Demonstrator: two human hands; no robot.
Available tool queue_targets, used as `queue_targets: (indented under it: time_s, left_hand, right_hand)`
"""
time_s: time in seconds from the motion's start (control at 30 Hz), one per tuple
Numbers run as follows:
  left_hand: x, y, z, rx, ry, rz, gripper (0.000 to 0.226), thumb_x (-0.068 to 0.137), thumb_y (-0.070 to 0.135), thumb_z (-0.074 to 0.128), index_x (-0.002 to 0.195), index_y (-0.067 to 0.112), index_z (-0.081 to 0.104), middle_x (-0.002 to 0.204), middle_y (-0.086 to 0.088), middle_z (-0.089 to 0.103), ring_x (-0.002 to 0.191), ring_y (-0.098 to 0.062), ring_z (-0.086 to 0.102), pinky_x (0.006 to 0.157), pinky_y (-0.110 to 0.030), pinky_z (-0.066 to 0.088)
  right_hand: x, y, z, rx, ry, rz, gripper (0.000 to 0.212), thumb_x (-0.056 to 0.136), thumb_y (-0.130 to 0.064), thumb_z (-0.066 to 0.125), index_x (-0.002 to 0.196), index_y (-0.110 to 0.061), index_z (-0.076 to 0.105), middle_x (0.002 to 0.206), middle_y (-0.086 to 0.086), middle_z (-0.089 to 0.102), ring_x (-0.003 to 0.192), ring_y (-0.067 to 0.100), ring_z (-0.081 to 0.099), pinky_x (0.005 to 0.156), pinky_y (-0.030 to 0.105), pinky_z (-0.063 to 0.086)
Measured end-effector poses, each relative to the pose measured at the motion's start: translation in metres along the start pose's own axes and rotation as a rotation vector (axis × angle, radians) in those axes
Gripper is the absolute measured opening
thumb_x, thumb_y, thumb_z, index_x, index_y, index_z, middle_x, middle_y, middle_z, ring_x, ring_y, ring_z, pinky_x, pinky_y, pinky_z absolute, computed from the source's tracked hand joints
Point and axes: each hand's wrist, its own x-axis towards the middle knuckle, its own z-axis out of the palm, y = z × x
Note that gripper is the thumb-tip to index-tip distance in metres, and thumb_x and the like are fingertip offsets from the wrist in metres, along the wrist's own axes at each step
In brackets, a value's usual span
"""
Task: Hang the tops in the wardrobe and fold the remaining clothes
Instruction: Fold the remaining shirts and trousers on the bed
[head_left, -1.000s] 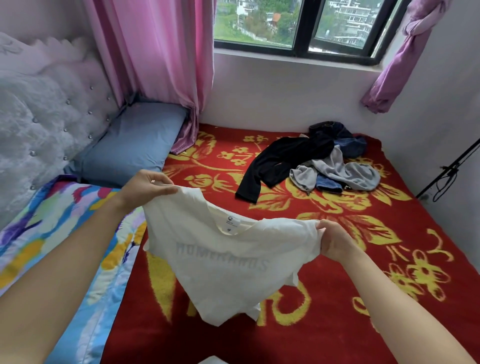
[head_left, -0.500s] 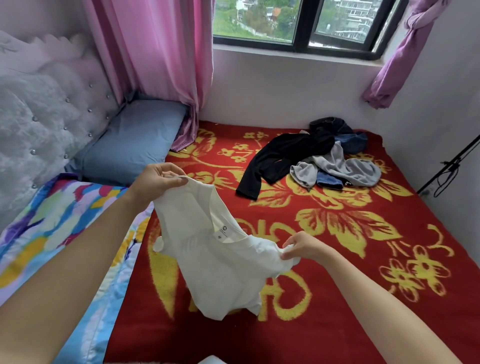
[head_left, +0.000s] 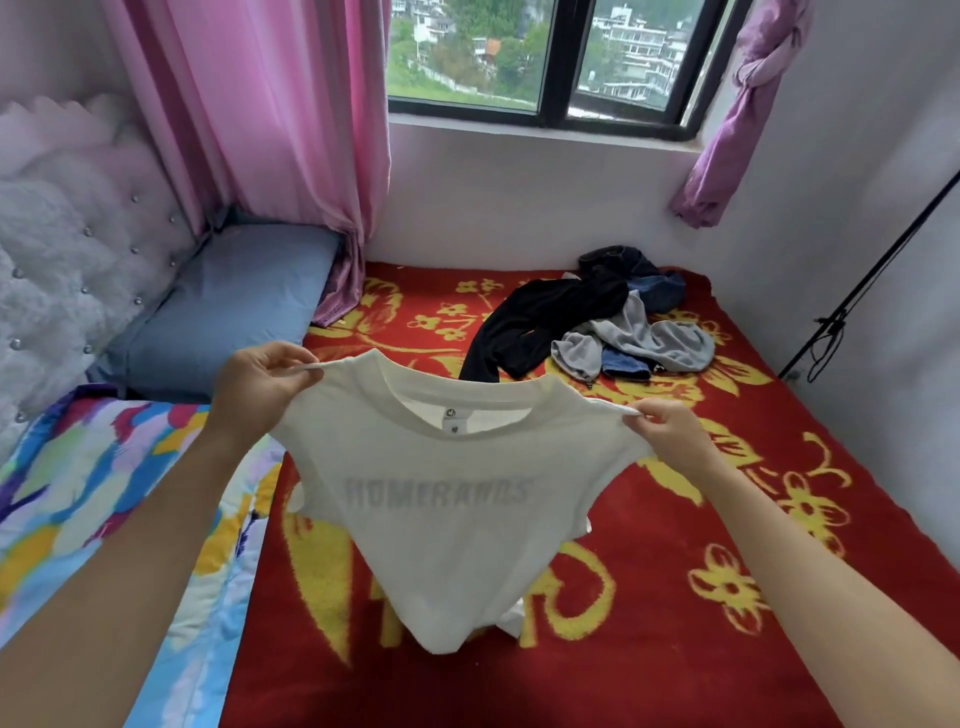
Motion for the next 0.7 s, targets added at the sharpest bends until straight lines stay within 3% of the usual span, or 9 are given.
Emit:
queue_targets:
  time_s: [0.17, 0.3, 0.4, 0.47, 0.57, 0.6, 0.63, 0.7]
  left_hand:
    - [-0.014, 0.005, -0.008, 0.068, 0.114, 0.136, 0.004, 0.083, 0.01, 0.068, 0.085, 0.008, 0.065, 0.071, -0.001, 0.061, 0.073, -0.02, 0.055, 0.056, -0.004, 0.035]
    - [-0.038, 0.02, -0.027, 0.004, 0.23, 0.195, 0.007, 0.086, 0.013, 0.064, 0.087, 0.007, 0.061, 0.062, 0.024, 0.059, 0.061, 0.007, 0.053, 0.054, -0.005, 0.034]
    - [-0.067, 0.046, -0.043, 0.008, 0.355, 0.306, 0.02, 0.086, 0.018, 0.063, 0.095, -0.001, 0.062, 0.069, 0.017, 0.056, 0.061, 0.002, 0.049, 0.064, -0.023, 0.039]
    - [-0.095, 0.067, -0.056, 0.021, 0.448, 0.357, 0.024, 0.086, 0.019, 0.063, 0.098, -0.001, 0.064, 0.08, -0.005, 0.066, 0.069, -0.008, 0.053, 0.07, -0.029, 0.038]
    - [-0.137, 0.094, -0.075, 0.005, 0.572, 0.452, 0.029, 0.085, 0.025, 0.062, 0.098, -0.001, 0.067, 0.089, -0.021, 0.067, 0.07, 0.017, 0.051, 0.07, -0.023, 0.037]
    - [-0.153, 0.102, -0.081, -0.001, 0.613, 0.463, 0.031, 0.085, 0.027, 0.062, 0.099, 0.0, 0.067, 0.088, -0.022, 0.067, 0.07, 0.017, 0.051, 0.07, -0.023, 0.037]
    - [-0.171, 0.11, -0.086, -0.003, 0.667, 0.473, 0.032, 0.085, 0.029, 0.061, 0.099, 0.0, 0.067, 0.088, -0.022, 0.067, 0.072, 0.009, 0.056, 0.071, -0.025, 0.039]
    - [-0.196, 0.125, -0.097, 0.013, 0.72, 0.49, 0.035, 0.086, 0.035, 0.059, 0.098, 0.003, 0.068, 0.09, -0.023, 0.068, 0.08, -0.024, 0.063, 0.074, -0.033, 0.043]
  right_hand:
    - [-0.029, -0.023, -0.007, 0.056, 0.168, -0.113, 0.021, 0.091, 0.006, 0.047, 0.09, -0.011, 0.06, 0.075, -0.002, 0.057, 0.066, 0.005, 0.051, 0.057, 0.011, 0.04]
    - [-0.056, -0.048, -0.025, 0.099, 0.336, -0.222, 0.02, 0.092, 0.006, 0.045, 0.101, 0.003, 0.063, 0.079, 0.002, 0.056, 0.069, 0.003, 0.049, 0.059, 0.002, 0.038]
    - [-0.076, -0.065, -0.042, 0.123, 0.47, -0.314, 0.019, 0.094, -0.001, 0.046, 0.104, 0.005, 0.061, 0.082, 0.004, 0.056, 0.067, 0.003, 0.048, 0.059, 0.002, 0.036]
    - [-0.095, -0.072, -0.057, 0.143, 0.578, -0.382, 0.025, 0.091, -0.011, 0.044, 0.102, 0.004, 0.061, 0.085, 0.005, 0.057, 0.068, 0.008, 0.049, 0.059, 0.006, 0.034]
    - [-0.123, -0.076, -0.076, 0.153, 0.725, -0.447, 0.032, 0.088, -0.016, 0.039, 0.102, 0.002, 0.061, 0.092, 0.01, 0.061, 0.082, 0.016, 0.05, 0.067, 0.017, 0.033]
    - [-0.135, -0.076, -0.084, 0.147, 0.773, -0.462, 0.032, 0.089, -0.015, 0.039, 0.102, 0.003, 0.061, 0.094, 0.014, 0.063, 0.084, 0.018, 0.05, 0.07, 0.02, 0.033]
    - [-0.15, -0.076, -0.092, 0.133, 0.831, -0.484, 0.031, 0.09, -0.014, 0.039, 0.102, 0.003, 0.061, 0.095, 0.017, 0.064, 0.084, 0.022, 0.052, 0.072, 0.022, 0.033]
    - [-0.172, -0.076, -0.107, 0.066, 0.938, -0.536, 0.029, 0.091, -0.012, 0.041, 0.1, 0.004, 0.062, 0.093, 0.02, 0.064, 0.085, 0.031, 0.056, 0.072, 0.02, 0.031]
